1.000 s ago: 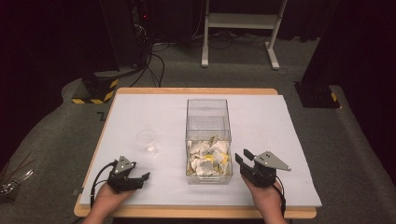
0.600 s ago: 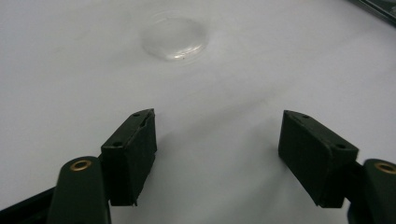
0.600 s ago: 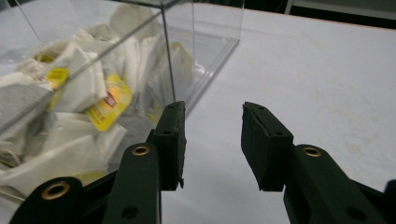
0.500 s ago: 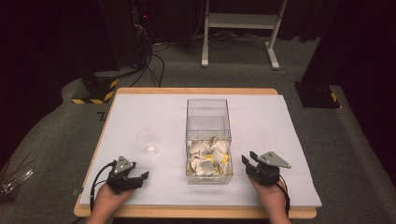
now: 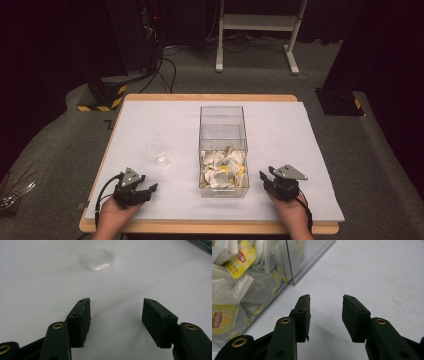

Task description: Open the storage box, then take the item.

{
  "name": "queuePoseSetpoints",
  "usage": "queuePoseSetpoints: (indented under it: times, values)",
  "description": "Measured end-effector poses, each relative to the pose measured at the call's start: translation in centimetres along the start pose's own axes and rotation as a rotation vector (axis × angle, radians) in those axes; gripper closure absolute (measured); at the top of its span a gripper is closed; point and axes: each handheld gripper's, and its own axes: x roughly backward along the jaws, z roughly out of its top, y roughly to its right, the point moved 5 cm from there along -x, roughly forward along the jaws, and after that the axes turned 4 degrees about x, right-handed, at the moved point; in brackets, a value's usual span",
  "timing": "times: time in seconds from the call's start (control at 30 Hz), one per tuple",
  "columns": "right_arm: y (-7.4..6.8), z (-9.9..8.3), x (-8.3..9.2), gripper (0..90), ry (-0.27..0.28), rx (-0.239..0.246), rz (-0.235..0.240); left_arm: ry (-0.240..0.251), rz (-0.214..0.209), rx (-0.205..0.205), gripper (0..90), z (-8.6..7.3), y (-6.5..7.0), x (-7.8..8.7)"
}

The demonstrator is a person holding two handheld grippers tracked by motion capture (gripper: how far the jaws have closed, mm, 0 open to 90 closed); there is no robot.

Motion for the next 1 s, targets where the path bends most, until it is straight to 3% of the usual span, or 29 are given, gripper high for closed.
queuePoseSetpoints:
  times: [0.3, 0.43, 0.63, 0.8, 1.0]
  values:
    - [0.3, -0.2, -0.2, 59.9, -0.029, -0.002, -0.021, 0.056, -0.037, -0.002, 41.8, 1.0, 0.8, 1.0]
    - [0.5, -0.3, -0.2, 57.2, -0.037, -0.009, -0.022, 0.078, -0.051, -0.038, 42.5, 1.5, 1.4, 1.3]
    - [0.8, -0.7, -0.1, 54.8, -0.04, -0.032, -0.027, 0.114, -0.1, -0.038, 41.7, 2.5, 2.7, 1.4]
    - [1.3, -0.8, -0.1, 54.1, -0.045, -0.048, -0.034, 0.113, -0.137, -0.037, 41.6, 2.7, 3.3, 1.2]
    - [1.0, -0.9, -0.6, 53.1, -0.062, -0.046, -0.036, 0.133, -0.154, -0.08, 41.6, 3.2, 4.8, 1.6]
